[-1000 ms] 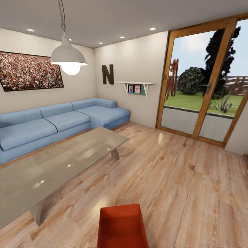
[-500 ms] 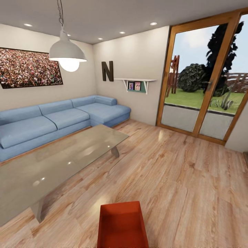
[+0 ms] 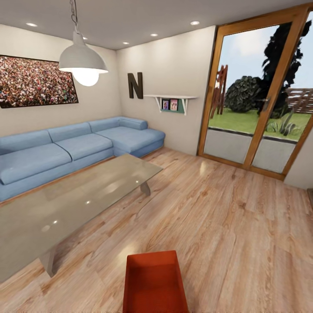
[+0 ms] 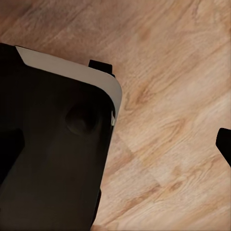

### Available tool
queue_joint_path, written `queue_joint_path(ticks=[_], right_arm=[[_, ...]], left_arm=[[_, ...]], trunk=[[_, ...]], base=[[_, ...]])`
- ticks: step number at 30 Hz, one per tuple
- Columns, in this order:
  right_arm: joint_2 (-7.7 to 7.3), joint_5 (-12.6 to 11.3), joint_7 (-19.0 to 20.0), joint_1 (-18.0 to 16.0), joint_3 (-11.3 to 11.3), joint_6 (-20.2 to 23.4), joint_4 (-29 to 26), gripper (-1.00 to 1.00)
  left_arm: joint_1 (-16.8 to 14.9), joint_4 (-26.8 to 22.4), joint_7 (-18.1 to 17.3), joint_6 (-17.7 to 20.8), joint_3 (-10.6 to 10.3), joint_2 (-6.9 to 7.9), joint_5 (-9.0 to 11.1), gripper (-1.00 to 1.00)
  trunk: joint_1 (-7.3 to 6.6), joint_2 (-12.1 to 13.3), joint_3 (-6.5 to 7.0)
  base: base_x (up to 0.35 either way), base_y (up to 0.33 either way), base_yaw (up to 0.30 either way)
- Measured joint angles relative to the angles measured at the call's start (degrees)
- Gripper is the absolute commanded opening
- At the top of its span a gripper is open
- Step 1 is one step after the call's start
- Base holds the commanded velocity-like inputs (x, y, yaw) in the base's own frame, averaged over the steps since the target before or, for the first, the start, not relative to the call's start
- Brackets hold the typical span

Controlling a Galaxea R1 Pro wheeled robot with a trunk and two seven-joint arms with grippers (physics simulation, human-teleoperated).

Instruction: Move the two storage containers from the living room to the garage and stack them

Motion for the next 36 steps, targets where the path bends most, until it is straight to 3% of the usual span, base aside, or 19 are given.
queue_joint_path(ticks=[36], right_arm=[[0.01,-0.2,-0.1,0.0,0.0,0.1,0.0,1.00]], left_arm=[[0.0,0.0,0.0,0.0,0.0,0.00,0.0,1.00]], trunk=[[0.00,0.0,-3.32]], base=[[0.000,0.000,0.000]])
